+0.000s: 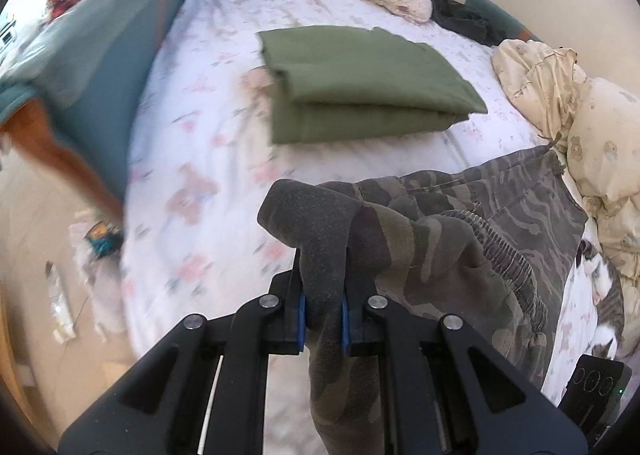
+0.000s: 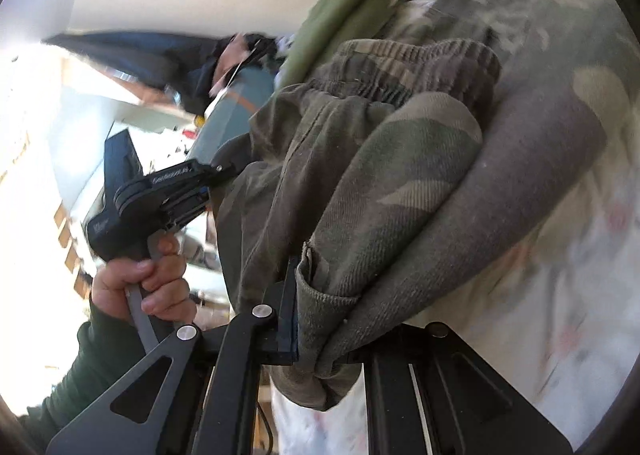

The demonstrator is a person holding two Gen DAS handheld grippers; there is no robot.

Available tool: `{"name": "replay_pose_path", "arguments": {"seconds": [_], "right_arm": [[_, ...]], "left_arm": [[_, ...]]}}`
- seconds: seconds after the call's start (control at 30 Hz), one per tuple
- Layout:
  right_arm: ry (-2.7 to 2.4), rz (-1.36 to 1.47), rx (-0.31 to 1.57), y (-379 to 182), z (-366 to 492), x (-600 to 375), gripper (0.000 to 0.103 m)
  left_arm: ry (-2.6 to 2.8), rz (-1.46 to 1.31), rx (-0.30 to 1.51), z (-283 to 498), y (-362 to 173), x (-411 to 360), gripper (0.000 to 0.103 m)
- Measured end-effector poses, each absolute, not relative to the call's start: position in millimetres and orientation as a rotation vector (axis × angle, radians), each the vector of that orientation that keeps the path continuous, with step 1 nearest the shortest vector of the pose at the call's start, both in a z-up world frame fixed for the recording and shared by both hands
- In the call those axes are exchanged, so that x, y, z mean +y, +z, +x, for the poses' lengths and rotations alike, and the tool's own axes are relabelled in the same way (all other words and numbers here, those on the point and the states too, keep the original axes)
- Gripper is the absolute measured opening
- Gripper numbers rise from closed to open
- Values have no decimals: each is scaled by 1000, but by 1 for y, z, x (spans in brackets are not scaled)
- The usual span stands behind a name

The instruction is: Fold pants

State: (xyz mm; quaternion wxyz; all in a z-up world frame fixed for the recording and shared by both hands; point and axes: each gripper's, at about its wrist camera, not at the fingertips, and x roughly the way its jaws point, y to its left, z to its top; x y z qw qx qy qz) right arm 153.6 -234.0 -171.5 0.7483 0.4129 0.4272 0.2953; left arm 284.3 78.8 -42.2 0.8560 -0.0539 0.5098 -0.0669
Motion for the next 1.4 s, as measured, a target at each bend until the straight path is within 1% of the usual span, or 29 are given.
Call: {"name": "replay_pose_path", "arguments": {"seconds": [0.23,0.3,0.33,0.4,0.47,0.5,0.53,0.6,0.63,0.67,0.7,0.73,0.8,0.87,0.9,0.93,0.97,1.0,1.07,1.17,1.2,1.27,1.33,1.4], "right_arm": [[716,933,1064,-170,92,-183,11],[751,947,1113,-178,83,-167,11],[767,937,1128,-182,83,-156,11],[731,909,1150,-192,76,-150,11],[679,930,1254,-225,75,-147,15],[653,921,1315,-240,77,-146,21],[626,913,1405,-261,78,-144,34],[643,989,1430,-271,78,-156,36],[637,979,1444,-268,80,-160,42],[630,952,1457,-262,80,-165,46],[626,929,1469,-257,78,-170,50],[625,908,1487,-252,75,-179,50],[621,901,1492,-240,71,-208,52],[573,901,1438,-216,79,-246,52],[512,894,1382,-202,90,-277,53],[451,887,1333,-192,94,-309,59],[376,874,1281,-181,105,-335,61],[256,863,1197,-167,117,-375,63],[130,909,1095,-156,135,-438,65],[-27,944,991,-156,166,-524,67],[-59,962,971,-157,181,-538,70],[-155,954,979,-173,203,-573,70],[-204,939,974,-186,223,-584,70],[-204,938,997,-201,235,-589,70]], "left_arm": [[-54,-96,1127,215,-44,141,10],[-24,-104,1090,195,-47,163,10],[-7,-104,1090,191,-53,169,10],[30,-133,1169,189,-78,182,10],[49,-92,1210,191,-99,179,12],[70,-51,1223,192,-109,176,18],[100,-11,1239,192,-118,174,26],[150,87,1242,191,-125,169,31],[171,130,1222,190,-123,165,38],[200,164,1205,189,-118,163,43],[244,190,1169,187,-108,159,52],[259,191,1145,186,-101,158,58],[244,136,1089,179,-78,151,59],[128,1,1077,172,-59,141,59],[47,-79,1081,169,-55,135,59],[10,-130,1091,166,-56,130,49],[-20,-183,1119,163,-61,121,40],[-43,-209,1151,162,-70,112,28],[-56,-245,1183,163,-88,98,27],[-6,-200,1218,164,-118,83,27],[-1,-176,1219,164,-124,79,27],[4,-101,1248,165,-139,70,27],[0,-41,1308,171,-156,67,27],[-3,-22,1302,175,-157,65,27]]}}
